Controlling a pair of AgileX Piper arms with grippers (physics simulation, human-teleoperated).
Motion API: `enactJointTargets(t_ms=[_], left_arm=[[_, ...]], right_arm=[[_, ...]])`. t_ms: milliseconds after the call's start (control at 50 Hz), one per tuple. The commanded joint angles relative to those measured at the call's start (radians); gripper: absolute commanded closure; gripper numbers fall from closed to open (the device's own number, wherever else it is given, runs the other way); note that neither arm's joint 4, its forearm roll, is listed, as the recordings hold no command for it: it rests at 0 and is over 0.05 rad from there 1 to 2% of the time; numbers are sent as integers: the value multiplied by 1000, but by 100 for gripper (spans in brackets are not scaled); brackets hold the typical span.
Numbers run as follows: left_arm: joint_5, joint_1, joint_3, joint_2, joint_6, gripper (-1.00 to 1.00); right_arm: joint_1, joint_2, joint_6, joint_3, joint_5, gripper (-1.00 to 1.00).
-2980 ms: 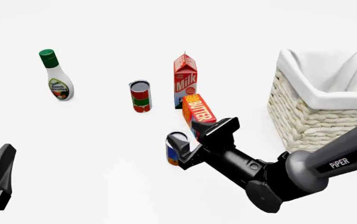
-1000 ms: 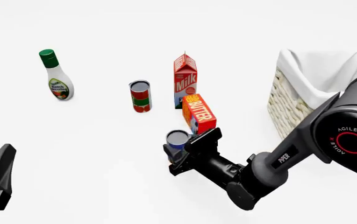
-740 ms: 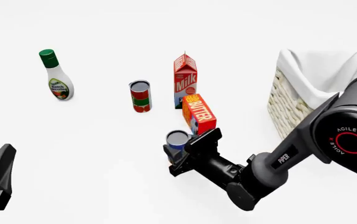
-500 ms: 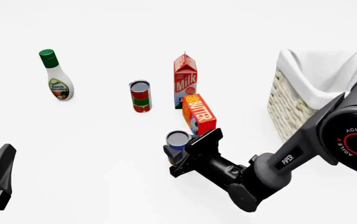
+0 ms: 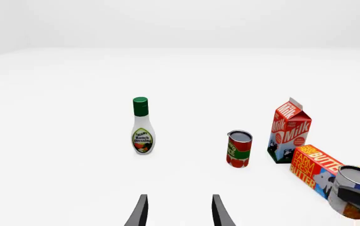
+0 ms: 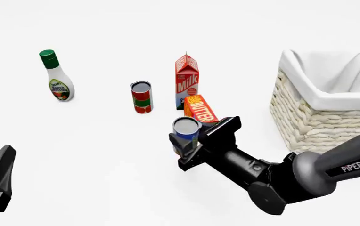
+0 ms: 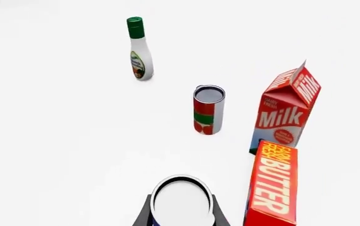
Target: Pick the alphabet soup and place it in the basket.
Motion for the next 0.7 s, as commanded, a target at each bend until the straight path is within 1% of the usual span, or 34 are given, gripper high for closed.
enactJointTargets(t_ms=[20,120,140,160,240,320,360,440,560,700], left_arm=[[0,0,0,0,0,-100],[0,0,0,0,0,-100],[0,0,0,0,0,-100],[0,0,0,0,0,-100],[0,0,0,0,0,-100],[0,0,0,0,0,-100],[0,0,0,0,0,-100],[0,0,0,0,0,-100],[0,0,0,0,0,-100],[0,0,0,0,0,-100]], right_arm=[[-1,-176,1,41,56,100],[-5,-285,-17,57,105,100],[-5,-286,-17,57,105,100],[-17,-328,-22,54,129,100],[-36,-383,-34,45,165,100],[-65,-469,-46,26,223,100],[-69,-480,-47,24,229,100],[-89,-541,-57,7,277,100],[-119,-607,-69,-10,324,100],[-174,-688,-78,-37,384,100]])
